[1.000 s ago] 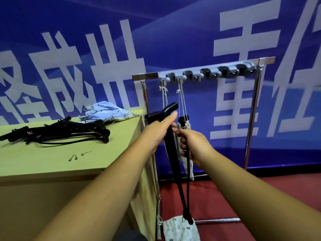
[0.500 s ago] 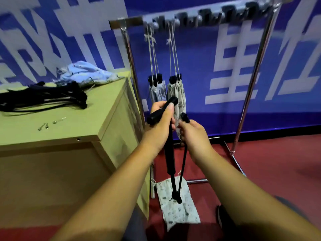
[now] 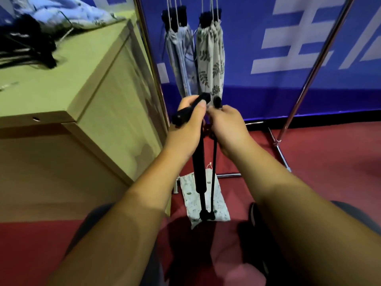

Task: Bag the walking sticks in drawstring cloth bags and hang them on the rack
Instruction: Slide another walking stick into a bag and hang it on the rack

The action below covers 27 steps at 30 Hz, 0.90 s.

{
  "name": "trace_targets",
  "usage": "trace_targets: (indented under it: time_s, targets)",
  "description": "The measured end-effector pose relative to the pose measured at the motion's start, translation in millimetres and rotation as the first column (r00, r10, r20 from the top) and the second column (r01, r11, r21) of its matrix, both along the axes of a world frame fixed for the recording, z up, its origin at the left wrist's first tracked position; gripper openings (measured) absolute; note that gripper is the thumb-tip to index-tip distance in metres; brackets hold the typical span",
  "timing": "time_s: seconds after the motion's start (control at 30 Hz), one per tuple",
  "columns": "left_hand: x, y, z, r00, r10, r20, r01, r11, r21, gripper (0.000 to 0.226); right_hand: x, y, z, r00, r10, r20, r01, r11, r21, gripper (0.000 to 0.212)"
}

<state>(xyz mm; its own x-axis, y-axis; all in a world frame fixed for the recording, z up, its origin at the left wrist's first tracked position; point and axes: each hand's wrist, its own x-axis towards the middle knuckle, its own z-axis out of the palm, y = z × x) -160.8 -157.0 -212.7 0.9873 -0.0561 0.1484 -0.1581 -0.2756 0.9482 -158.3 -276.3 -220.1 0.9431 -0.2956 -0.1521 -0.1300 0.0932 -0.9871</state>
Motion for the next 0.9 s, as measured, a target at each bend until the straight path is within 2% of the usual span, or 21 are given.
trace_targets:
  time_s: [0.17,0.27,0.4,0.53,0.6,0.67,0.77,0.83,0.9]
  targets:
    - [17,-1,-9,0.993,0.035,-0.111,-0.028,0.997,0.071,0.019,11,-10,1,0.999,-0.038,0.001,0.038,0.999,0.020,0.026]
    - [17,-3,-13,0.983,0.014,-0.181,0.013,0.989,0.146,0.014,13,-14,-1,1.000,-0.025,0.009,0.025,1.000,0.004,0.029]
    - [11,-9,-19,0.953,-0.010,-0.304,0.051,0.991,0.127,0.021,13,-20,0,0.998,-0.042,0.040,0.042,0.999,-0.001,0.029]
    - [2,-16,-28,0.913,-0.049,-0.406,0.088,0.993,0.078,0.049,8,-26,3,0.996,-0.067,0.060,0.064,0.996,0.055,0.027]
    - [0,-16,-29,0.910,-0.080,-0.408,0.123,0.989,0.081,0.050,6,-30,6,0.995,-0.089,0.055,0.085,0.994,0.072,0.027]
    - [-3,-15,-29,0.905,-0.141,-0.402,0.188,0.979,0.080,0.041,3,-36,9,0.992,-0.113,0.062,0.102,0.982,0.158,0.024]
    - [-10,-15,-34,0.891,-0.179,-0.417,0.263,0.953,0.153,0.052,0,-44,14,0.987,-0.143,0.072,0.122,0.963,0.240,0.024]
    - [-14,-17,-37,0.879,-0.163,-0.448,0.301,0.919,0.256,0.069,-1,-47,15,0.986,-0.153,0.070,0.129,0.954,0.270,0.024]
    - [-19,-18,-37,0.870,-0.159,-0.467,0.347,0.871,0.349,0.072,-1,-47,15,0.985,-0.156,0.068,0.129,0.947,0.294,0.025]
